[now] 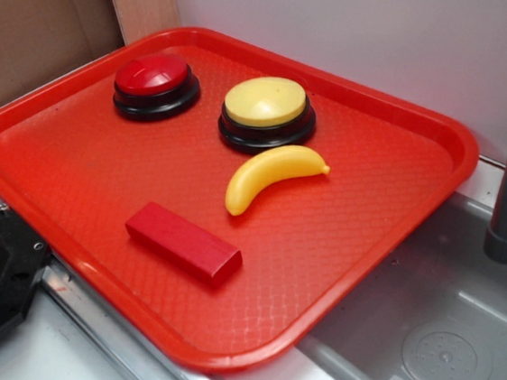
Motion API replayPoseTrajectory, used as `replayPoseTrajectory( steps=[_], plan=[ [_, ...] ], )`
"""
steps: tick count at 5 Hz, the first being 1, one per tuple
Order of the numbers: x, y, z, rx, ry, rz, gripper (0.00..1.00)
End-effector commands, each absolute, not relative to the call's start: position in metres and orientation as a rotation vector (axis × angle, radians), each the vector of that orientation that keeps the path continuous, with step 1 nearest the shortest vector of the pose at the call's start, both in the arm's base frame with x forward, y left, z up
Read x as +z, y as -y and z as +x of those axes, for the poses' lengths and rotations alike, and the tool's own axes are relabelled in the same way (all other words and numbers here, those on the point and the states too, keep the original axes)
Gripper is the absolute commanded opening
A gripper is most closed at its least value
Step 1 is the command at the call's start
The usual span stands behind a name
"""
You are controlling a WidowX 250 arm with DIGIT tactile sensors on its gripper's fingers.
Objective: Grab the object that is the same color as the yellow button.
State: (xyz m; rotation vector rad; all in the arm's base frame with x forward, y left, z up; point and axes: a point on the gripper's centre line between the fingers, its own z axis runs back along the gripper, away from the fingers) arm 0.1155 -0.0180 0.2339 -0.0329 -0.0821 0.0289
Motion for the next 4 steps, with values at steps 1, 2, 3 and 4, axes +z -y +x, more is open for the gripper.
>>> replayPoseTrajectory(
  steps=[1,2,3,4],
  plan=[
    [0.234,0.018,0.116,0.029,0.082,-0.033,1.00],
    [0.217,0.013,0.145,0.052,0.113,-0.069,1.00],
    [0.186,0.017,0.181,0.129,0.142,-0.074,1.00],
    [0.146,0.037,0.219,0.145,0.151,-0.108,1.00]
  ],
)
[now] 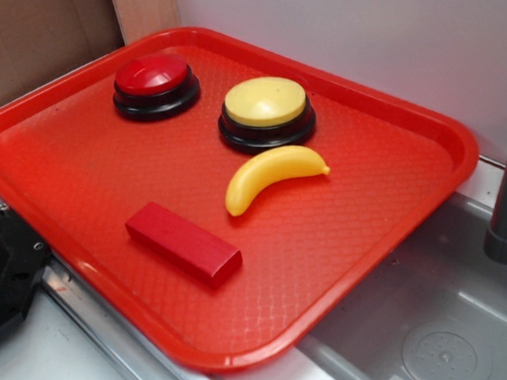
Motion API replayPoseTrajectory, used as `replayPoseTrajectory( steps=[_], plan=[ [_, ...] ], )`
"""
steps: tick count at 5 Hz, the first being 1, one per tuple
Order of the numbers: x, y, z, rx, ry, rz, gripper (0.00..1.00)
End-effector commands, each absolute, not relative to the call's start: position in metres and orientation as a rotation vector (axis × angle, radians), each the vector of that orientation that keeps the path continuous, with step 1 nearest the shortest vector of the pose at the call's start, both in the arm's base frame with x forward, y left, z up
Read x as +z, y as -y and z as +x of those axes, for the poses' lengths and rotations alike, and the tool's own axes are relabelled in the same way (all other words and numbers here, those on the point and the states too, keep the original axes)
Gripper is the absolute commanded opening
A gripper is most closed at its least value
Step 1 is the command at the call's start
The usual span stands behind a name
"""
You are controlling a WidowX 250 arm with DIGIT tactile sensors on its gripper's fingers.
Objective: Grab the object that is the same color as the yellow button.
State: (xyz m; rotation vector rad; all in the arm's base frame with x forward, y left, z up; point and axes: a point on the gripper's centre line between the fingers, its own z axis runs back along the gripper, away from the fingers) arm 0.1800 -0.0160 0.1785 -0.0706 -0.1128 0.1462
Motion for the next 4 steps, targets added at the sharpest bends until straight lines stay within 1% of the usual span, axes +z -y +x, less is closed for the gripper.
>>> replayPoseTrajectory(
  steps=[1,2,3,4],
  plan=[
    [0.116,0.060,0.240,0.180,0.201,-0.130,1.00],
    [0.089,0.079,0.252,0.153,0.165,-0.113,1.00],
    [0.065,0.092,0.255,0.126,0.144,-0.101,1.00],
    [0.047,0.091,0.258,0.133,0.121,-0.104,1.00]
  ],
)
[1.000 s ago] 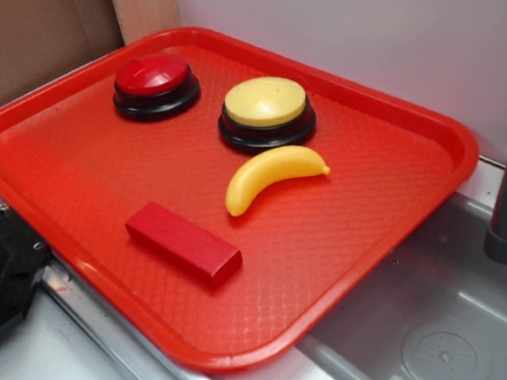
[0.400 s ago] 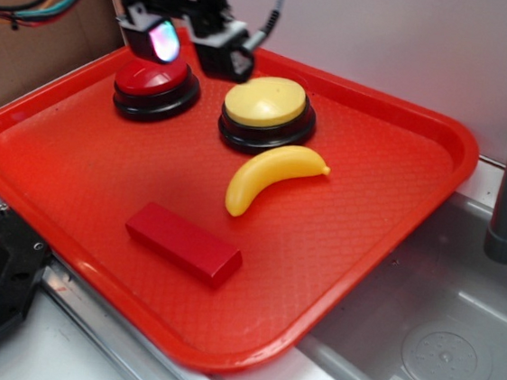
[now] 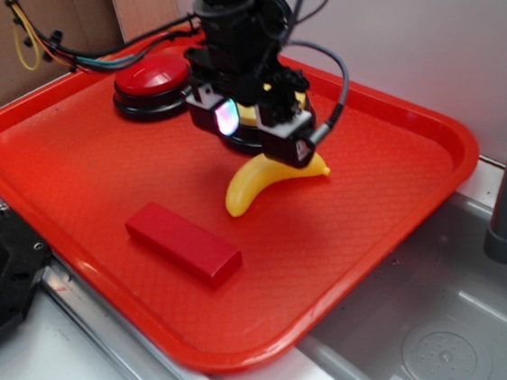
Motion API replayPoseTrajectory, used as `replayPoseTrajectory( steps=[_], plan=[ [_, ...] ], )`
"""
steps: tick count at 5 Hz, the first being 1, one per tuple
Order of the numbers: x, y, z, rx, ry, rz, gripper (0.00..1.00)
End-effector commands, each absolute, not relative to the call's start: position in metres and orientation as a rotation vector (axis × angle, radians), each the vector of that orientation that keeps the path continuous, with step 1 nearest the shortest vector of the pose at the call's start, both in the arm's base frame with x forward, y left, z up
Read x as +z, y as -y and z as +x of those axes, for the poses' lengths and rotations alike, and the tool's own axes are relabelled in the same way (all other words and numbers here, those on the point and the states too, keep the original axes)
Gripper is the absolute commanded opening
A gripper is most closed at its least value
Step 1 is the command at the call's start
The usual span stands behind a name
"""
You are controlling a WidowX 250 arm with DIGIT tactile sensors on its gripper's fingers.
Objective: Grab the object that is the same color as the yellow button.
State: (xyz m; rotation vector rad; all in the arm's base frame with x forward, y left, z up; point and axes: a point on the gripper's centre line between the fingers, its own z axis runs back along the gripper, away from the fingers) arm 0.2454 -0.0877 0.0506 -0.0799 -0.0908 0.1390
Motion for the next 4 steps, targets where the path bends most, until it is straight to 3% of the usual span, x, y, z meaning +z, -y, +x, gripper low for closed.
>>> replayPoseTrajectory(
  steps=[1,2,3,4],
  plan=[
    [0.039,0.093,0.258,0.122,0.119,-0.092,1.00],
    [0.037,0.092,0.259,0.142,0.117,-0.060,0.00],
    [0.034,0.092,0.261,0.158,0.099,-0.041,0.00],
    [0.055,0.086,0.261,0.146,0.111,-0.032,0.00]
  ],
)
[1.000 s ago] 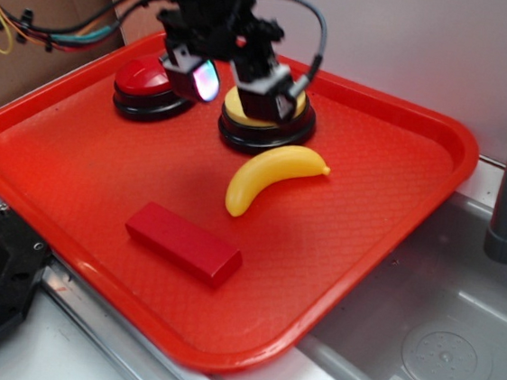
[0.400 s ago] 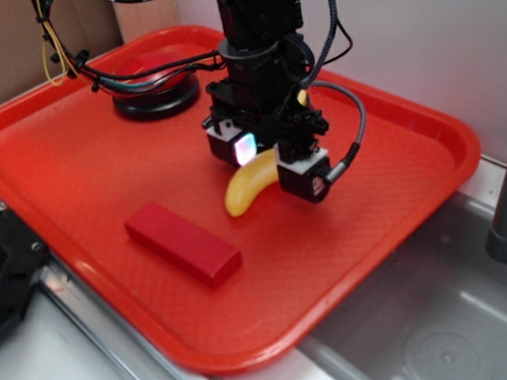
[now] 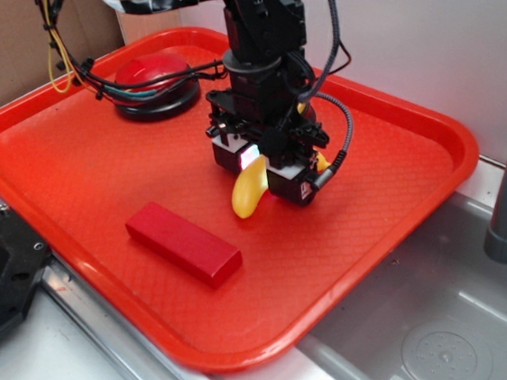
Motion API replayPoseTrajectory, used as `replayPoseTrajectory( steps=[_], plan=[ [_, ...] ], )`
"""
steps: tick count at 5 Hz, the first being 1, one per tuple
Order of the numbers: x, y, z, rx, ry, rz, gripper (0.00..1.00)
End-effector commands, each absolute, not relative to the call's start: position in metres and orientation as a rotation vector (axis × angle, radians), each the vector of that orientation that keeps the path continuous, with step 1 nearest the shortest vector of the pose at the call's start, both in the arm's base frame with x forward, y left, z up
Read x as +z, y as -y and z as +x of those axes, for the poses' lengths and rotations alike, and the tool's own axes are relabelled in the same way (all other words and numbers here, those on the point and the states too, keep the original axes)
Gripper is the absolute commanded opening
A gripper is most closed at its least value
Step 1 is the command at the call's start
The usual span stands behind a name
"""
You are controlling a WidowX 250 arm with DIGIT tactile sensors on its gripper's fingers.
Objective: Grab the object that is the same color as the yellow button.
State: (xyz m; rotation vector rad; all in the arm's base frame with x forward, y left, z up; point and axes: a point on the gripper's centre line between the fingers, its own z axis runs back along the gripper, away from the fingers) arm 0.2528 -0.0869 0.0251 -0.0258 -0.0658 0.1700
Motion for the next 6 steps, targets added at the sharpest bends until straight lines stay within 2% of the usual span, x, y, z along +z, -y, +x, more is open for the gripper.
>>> replayPoseTrajectory(
  steps=[1,2,3,4,5,6],
  plan=[
    [0.101,0.069,0.262,0.037,0.097,-0.059,0.00],
    [0.139,0.049,0.260,-0.035,0.065,-0.021,0.00],
    [0.176,0.020,0.244,0.012,0.124,-0.070,0.00],
    [0.198,-0.001,0.224,0.100,0.212,-0.087,0.00],
    [0.203,-0.006,0.212,0.112,0.249,-0.087,0.00],
    [0.199,-0.009,0.214,0.168,0.182,-0.062,0.00]
  ],
)
